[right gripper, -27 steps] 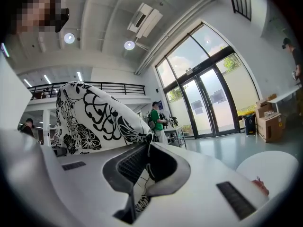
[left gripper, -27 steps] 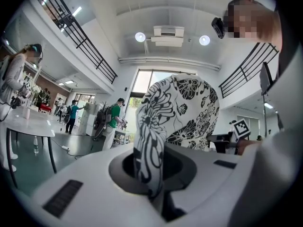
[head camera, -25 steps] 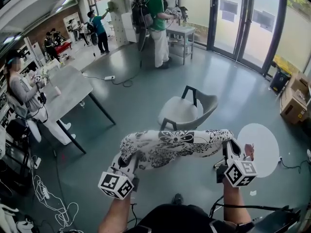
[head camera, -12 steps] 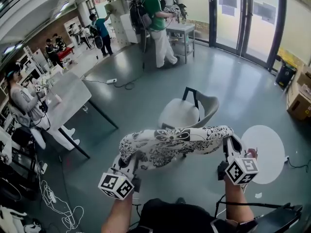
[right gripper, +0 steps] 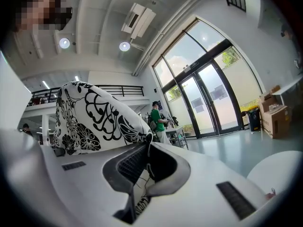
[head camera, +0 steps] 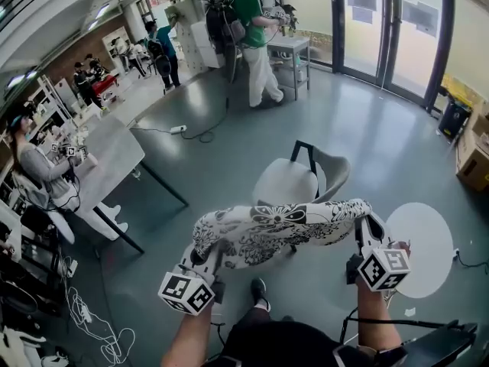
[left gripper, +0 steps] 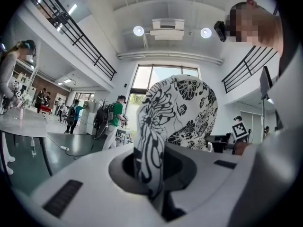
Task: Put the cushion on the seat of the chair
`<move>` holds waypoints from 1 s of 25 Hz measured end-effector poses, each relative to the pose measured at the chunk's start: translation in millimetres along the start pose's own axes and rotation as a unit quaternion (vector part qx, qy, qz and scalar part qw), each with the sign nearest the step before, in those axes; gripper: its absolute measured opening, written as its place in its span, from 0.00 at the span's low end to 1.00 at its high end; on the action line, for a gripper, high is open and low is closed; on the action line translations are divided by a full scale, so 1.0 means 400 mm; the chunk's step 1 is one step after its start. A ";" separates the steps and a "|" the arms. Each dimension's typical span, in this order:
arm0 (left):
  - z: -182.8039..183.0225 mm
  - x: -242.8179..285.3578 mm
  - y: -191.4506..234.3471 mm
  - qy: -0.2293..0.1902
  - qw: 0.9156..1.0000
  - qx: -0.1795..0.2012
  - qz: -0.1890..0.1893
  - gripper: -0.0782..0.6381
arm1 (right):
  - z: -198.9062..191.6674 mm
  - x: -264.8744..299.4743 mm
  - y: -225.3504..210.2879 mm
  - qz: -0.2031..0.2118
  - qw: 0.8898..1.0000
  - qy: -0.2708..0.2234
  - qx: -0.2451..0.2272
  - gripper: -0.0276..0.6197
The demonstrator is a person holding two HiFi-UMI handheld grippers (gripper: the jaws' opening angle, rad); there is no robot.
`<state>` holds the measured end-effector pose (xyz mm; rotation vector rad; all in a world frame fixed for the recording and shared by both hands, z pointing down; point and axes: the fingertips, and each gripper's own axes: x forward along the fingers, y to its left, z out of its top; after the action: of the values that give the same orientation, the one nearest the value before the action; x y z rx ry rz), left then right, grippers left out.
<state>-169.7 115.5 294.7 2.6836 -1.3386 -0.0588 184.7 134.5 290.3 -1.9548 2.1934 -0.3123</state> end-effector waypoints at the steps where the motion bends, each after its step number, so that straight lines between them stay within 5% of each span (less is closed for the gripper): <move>1: 0.000 0.008 0.008 -0.004 1.000 -0.006 0.001 0.14 | -0.001 0.006 0.001 -0.001 1.000 -0.001 -0.001 0.07; 25: 0.067 0.307 0.394 -0.016 0.999 -0.026 -0.027 0.14 | 0.010 0.450 0.096 -0.033 0.999 0.007 -0.029 0.07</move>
<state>-222.9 -79.0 294.3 2.6863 -1.2566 -0.1407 128.6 -40.3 276.0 -2.0655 2.1723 -0.2773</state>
